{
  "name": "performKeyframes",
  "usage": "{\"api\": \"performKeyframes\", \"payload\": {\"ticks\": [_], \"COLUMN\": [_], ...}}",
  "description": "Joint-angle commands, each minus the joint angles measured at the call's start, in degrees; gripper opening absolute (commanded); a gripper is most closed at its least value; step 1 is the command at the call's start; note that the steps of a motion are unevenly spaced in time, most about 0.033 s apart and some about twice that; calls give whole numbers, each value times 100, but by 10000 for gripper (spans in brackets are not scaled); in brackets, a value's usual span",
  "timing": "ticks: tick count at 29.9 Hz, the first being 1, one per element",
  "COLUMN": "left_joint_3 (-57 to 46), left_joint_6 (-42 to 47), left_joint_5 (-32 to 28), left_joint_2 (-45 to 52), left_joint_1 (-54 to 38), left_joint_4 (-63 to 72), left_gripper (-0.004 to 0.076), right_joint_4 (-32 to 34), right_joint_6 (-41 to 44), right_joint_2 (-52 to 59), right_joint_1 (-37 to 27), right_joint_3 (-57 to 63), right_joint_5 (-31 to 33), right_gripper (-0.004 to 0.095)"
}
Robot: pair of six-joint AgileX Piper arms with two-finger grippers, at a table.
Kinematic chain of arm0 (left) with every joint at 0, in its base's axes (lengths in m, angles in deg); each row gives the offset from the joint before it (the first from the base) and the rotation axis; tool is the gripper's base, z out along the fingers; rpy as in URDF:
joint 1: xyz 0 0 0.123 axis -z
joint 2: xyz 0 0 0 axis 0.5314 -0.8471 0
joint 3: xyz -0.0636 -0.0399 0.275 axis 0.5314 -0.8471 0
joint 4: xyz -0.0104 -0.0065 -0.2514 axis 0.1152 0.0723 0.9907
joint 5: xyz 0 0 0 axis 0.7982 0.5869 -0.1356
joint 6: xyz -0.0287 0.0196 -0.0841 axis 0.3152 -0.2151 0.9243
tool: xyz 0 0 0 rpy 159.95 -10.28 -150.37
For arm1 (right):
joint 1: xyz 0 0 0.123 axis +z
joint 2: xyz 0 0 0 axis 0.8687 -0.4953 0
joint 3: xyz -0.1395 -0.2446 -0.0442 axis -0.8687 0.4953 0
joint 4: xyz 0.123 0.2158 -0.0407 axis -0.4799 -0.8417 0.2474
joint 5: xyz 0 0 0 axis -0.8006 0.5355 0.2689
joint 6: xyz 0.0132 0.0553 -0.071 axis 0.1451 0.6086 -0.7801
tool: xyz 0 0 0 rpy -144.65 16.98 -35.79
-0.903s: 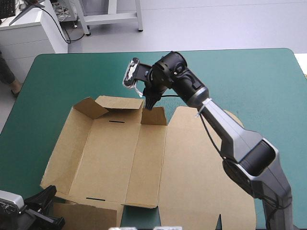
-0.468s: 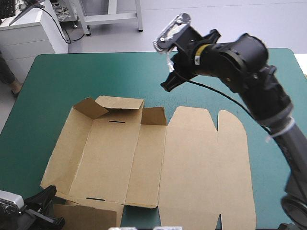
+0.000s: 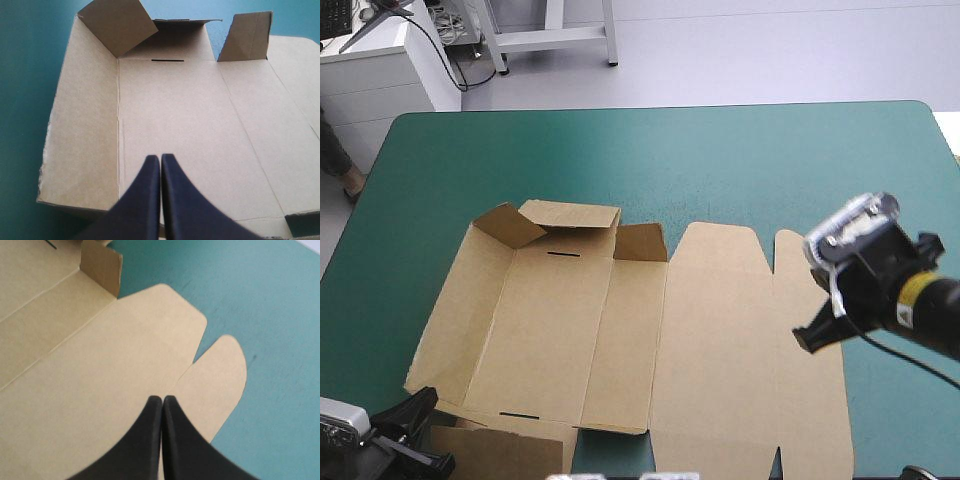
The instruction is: Fold the box
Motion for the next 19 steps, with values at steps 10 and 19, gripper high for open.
{"api": "performKeyframes", "payload": {"ticks": [10,19], "left_joint_3": [133,133], "left_joint_6": [-216,-227], "left_joint_5": [-425,-425], "left_joint_2": [-89,-89], "left_joint_1": [-9,-9], "left_joint_4": [6,22], "left_gripper": [206,508], "right_joint_4": [-89,-267], "right_joint_6": [1102,1140], "right_joint_2": [2888,3988], "right_joint_1": [-19,-19], "right_joint_3": [3495,4406], "right_joint_5": [-1714,-1902], "right_gripper": [-15,-15]}}
